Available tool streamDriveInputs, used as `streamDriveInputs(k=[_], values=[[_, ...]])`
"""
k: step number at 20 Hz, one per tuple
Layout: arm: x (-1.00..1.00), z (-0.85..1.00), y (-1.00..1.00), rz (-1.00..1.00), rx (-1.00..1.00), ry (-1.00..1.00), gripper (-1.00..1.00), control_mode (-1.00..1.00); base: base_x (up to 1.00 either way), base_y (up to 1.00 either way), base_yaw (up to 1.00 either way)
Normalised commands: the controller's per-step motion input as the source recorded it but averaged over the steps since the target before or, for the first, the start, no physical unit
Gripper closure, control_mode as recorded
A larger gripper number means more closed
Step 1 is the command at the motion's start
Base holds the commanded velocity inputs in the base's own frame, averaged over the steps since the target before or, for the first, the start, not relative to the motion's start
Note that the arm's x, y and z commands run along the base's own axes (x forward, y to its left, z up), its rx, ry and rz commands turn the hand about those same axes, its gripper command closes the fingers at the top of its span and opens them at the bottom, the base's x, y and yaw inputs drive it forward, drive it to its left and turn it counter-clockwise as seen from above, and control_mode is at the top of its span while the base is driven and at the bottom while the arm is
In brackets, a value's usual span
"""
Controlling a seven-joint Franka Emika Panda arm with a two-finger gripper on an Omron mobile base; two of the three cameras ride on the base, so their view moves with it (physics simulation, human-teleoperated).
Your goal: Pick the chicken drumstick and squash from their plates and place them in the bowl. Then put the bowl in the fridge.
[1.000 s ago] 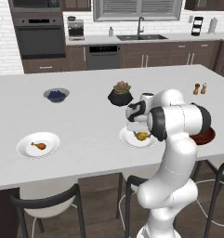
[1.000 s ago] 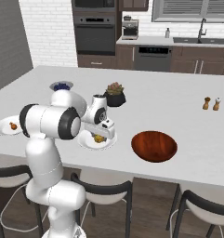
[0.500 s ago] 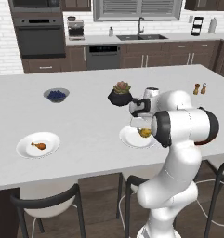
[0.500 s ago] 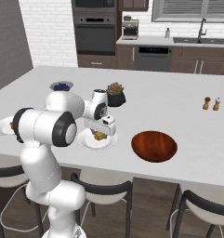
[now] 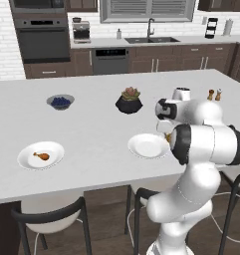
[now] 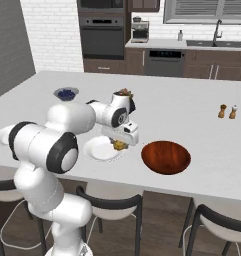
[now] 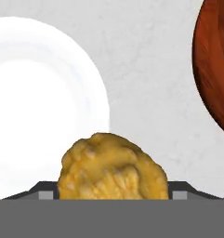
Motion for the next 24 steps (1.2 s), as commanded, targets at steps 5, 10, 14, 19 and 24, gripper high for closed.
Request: streamDriveInputs(k=[5,10,14,19,24], values=[[0.00,0.14,-0.87,0.00,0.00,0.07,1.00,-1.00,0.00,0.00,0.00],[0.00,0.06,-0.84,0.00,0.00,0.08,1.00,-1.00,0.00,0.00,0.00],[0.00,-0.01,-0.61,0.00,0.00,0.03,1.00,-1.00,0.00,0.00,0.00],[0.00,-0.46,-0.17,0.00,0.00,0.02,1.00,-1.00,0.00,0.00,0.00],[0.01,-0.37,0.00,0.00,0.00,0.00,1.00,-1.00,0.00,0.00,0.00]])
